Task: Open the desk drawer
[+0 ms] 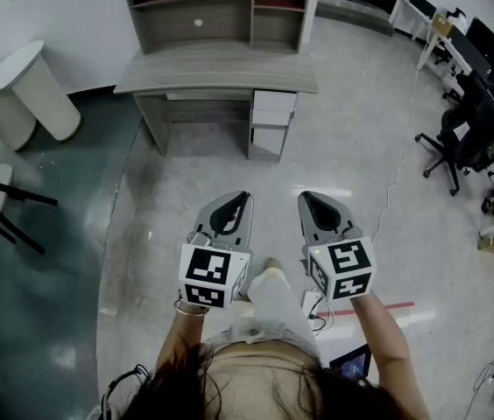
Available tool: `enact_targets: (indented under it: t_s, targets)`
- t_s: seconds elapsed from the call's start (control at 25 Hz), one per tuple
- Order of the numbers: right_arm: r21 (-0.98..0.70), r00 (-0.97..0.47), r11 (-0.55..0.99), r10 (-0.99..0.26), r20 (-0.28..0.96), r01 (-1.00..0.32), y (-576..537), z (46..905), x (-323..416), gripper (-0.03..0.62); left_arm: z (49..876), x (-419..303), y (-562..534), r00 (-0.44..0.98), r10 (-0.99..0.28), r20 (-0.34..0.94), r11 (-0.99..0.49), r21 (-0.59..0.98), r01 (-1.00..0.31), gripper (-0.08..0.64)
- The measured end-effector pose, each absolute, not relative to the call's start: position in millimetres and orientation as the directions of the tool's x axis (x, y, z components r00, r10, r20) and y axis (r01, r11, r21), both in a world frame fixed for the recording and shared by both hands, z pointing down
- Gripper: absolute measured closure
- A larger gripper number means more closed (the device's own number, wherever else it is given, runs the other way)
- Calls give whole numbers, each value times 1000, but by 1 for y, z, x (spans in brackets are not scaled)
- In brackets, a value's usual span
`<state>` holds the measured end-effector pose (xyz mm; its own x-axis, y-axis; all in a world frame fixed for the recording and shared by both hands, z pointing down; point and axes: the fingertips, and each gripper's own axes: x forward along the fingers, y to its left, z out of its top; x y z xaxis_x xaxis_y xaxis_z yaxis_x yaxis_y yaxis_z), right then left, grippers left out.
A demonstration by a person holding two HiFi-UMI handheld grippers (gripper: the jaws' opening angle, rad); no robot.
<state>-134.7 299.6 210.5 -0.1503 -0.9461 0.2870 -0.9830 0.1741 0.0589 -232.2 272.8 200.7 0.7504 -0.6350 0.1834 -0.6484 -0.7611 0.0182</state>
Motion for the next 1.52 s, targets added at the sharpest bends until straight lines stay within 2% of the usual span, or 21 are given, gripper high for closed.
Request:
enact_targets:
  t_s: [0.8, 1.52]
  targets:
    - [50, -161, 189, -925, 344, -981, 235, 225, -90, 569, 210, -180, 200, 740, -635, 223, -750, 52, -659, 538]
    - [72, -225, 274, -890, 397, -959, 145, 247, -12, 569, 217, -117, 106, 669, -712, 214, -669, 80, -739, 538]
